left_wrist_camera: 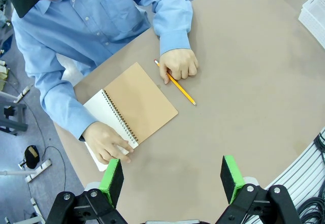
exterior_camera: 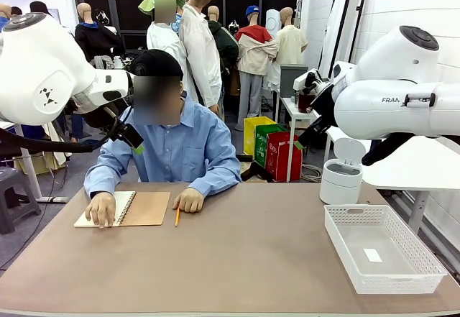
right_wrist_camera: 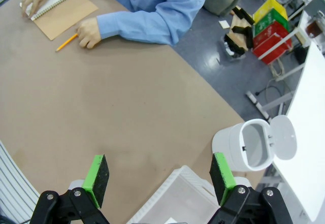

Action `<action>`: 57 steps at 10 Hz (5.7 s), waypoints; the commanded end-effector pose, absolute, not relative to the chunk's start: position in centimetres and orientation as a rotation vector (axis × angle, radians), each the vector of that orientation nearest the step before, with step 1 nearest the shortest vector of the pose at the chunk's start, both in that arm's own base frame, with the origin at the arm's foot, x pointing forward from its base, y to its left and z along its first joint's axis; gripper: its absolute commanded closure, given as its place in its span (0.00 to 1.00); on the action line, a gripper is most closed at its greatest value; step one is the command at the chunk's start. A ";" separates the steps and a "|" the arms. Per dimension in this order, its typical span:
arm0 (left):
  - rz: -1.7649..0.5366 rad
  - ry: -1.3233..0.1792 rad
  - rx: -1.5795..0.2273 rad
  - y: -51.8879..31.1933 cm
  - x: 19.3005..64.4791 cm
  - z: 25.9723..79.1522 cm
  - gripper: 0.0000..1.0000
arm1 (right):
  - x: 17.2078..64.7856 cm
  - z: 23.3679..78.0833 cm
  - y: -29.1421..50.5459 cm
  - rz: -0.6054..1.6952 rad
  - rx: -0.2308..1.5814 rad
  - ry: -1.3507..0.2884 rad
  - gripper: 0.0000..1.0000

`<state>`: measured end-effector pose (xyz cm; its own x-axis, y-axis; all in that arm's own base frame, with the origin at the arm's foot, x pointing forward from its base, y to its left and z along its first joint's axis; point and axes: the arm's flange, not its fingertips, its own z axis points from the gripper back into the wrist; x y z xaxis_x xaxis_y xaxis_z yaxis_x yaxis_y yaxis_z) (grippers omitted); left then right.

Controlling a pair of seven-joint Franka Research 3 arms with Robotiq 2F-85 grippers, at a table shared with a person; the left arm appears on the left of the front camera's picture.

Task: Sort the paper based on its condition.
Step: If a person hands you a paper, place it in the Organizing basket , and if it's crumpled, put it in the Trash can.

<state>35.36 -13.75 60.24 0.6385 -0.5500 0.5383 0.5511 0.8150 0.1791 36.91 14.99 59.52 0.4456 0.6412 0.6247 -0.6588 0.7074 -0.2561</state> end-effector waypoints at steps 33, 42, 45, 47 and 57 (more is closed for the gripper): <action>-0.636 -0.617 -0.005 -13.7 35.3 60.4 0.00 | 36.9 59.7 15.0 0.806 0.026 -0.754 0.00; -0.636 -0.617 -0.005 -13.7 35.3 60.4 0.00 | 36.9 59.7 15.0 0.806 0.026 -0.754 0.00; -0.636 -0.617 -0.005 -13.7 35.3 60.4 0.00 | 36.9 59.7 15.0 0.806 0.026 -0.754 0.00; -0.636 -0.617 -0.005 -13.7 35.3 60.4 0.00 | 36.9 59.7 15.0 0.806 0.026 -0.754 0.00; -0.636 -0.617 -0.005 -13.7 35.3 60.4 0.00 | 36.9 59.7 15.0 0.806 0.026 -0.754 0.00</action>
<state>35.36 -13.75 60.24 0.6385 -0.5500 0.5383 0.5511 0.8150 0.1791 36.91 14.99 59.52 0.4456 0.6412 0.6247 -0.6588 0.7074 -0.2561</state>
